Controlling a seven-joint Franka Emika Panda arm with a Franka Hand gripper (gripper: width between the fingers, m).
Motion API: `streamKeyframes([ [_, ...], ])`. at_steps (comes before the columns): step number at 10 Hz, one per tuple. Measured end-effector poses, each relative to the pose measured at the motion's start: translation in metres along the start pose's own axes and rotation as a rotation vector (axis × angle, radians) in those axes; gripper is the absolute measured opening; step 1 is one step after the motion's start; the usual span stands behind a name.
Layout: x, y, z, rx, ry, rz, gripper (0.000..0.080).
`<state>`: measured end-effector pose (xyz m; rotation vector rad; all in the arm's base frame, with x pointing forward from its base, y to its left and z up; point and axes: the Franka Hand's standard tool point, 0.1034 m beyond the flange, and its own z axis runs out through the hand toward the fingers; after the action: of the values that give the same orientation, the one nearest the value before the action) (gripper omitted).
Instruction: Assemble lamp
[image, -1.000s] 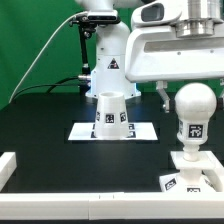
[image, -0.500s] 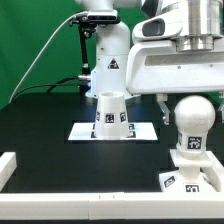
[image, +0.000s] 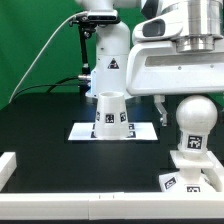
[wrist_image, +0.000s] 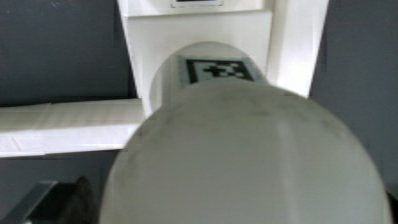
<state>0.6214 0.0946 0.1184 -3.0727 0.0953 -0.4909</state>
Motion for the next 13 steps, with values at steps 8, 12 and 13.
streamKeyframes([
  [8,0.0,0.01,-0.002,-0.056,-0.426,-0.005,0.0698],
  [12,0.002,0.006,0.001,-0.058,-0.402,0.013,0.0698],
  [13,0.002,0.006,0.001,-0.064,-0.401,0.048,0.0558],
])
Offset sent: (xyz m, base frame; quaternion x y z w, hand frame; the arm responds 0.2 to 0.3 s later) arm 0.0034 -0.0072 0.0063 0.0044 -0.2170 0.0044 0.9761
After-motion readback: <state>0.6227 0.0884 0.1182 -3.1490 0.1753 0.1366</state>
